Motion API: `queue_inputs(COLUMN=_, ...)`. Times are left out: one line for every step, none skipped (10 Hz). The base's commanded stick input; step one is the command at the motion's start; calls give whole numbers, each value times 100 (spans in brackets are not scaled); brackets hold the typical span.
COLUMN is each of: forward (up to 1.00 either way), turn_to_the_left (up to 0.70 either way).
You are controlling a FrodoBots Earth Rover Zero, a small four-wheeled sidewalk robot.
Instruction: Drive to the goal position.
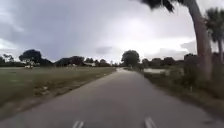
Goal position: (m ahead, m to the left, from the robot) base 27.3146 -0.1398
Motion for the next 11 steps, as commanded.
queue_inputs(forward=100, turn_to_the_left=0)
queue_inputs(forward=100, turn_to_the_left=0)
queue_inputs(forward=100, turn_to_the_left=0)
queue_inputs(forward=100, turn_to_the_left=0)
queue_inputs(forward=100, turn_to_the_left=0)
queue_inputs(forward=100, turn_to_the_left=0)
queue_inputs(forward=100, turn_to_the_left=0)
queue_inputs(forward=100, turn_to_the_left=0)
queue_inputs(forward=100, turn_to_the_left=0)
queue_inputs(forward=100, turn_to_the_left=0)
queue_inputs(forward=100, turn_to_the_left=0)
